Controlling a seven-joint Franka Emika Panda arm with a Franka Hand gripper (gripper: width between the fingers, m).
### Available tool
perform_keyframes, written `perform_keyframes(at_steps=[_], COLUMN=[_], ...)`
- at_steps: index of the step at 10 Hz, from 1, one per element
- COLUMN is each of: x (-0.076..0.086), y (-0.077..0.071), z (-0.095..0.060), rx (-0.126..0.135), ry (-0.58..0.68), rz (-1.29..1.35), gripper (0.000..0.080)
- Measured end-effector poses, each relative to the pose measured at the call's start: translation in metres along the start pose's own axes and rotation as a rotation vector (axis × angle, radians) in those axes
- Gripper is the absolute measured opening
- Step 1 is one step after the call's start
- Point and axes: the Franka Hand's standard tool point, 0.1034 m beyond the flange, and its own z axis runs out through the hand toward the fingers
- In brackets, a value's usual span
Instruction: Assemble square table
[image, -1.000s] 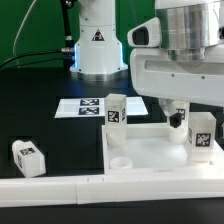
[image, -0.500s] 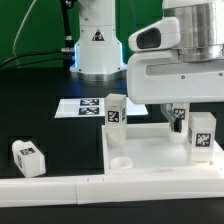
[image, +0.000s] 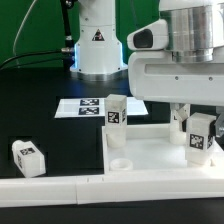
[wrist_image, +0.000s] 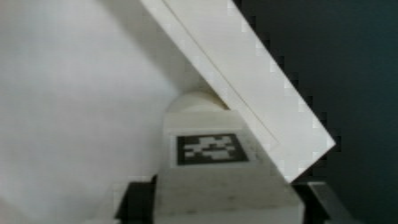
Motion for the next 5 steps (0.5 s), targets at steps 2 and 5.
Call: perform_keyframes(at_steps=[2, 5], x=[0.0004, 0.0018], y=[0.0004, 0.0004], z=[0.0008, 0.0018], rx=[-0.001, 0.047], ry=[-0.001, -0.023], rz=[0.297, 0.75], gripper=[0.029, 0.0289])
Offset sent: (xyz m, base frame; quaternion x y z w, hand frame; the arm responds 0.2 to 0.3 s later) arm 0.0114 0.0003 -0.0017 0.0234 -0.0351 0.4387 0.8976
